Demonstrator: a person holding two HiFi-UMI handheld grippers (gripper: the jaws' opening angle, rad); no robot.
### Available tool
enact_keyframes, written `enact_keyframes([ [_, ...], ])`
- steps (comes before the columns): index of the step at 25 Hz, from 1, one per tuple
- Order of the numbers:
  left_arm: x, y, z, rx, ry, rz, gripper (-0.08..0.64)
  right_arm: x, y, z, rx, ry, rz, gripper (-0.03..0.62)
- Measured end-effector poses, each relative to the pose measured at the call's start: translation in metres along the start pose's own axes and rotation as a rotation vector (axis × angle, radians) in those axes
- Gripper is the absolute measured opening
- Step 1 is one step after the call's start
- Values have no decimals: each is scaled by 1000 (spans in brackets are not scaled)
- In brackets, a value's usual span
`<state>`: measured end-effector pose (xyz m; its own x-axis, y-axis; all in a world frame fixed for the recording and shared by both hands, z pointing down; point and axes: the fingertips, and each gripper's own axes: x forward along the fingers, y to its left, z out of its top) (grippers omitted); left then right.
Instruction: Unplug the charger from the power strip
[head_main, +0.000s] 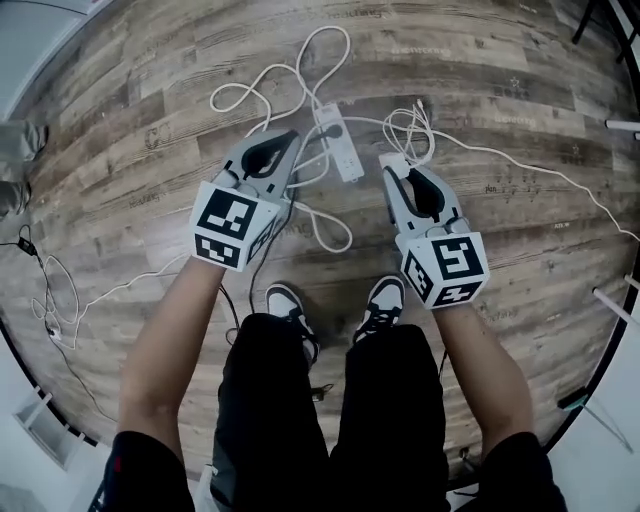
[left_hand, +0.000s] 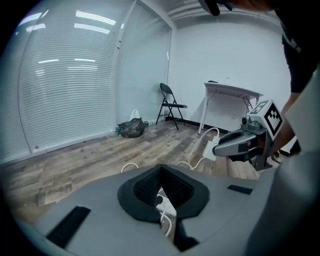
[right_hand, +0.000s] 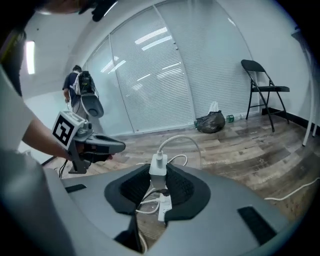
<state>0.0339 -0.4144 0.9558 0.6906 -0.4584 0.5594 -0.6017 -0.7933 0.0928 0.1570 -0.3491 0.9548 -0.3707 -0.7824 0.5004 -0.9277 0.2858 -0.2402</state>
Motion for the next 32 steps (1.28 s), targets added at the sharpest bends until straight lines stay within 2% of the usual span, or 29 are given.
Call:
enact_keyframes([
  [4,-82,-14,58,-54,-34,44,18,-66,15,67,85,-37,-18,106],
  [13,-244,-64,200,-92,-87,74,20,-213,84,202,171,-96,16,106],
  [16,-296,-68,242,-137,-108,108,20,-251,112,243,196,-105,22,106],
  [18,-328,-69,270,-173,-136,141,19,-271,129,272,183,-118,36,106],
  [22,-403,-87,333,-193,-184,197,20,-325,163,342,127,-143,68,106],
  [28,-507,-111,420,-210,-256,259,20,-404,203,480,10,-263,106,106],
  [32,-581,-124,486,-210,-391,311,20,-454,229,549,-45,-354,111,107],
])
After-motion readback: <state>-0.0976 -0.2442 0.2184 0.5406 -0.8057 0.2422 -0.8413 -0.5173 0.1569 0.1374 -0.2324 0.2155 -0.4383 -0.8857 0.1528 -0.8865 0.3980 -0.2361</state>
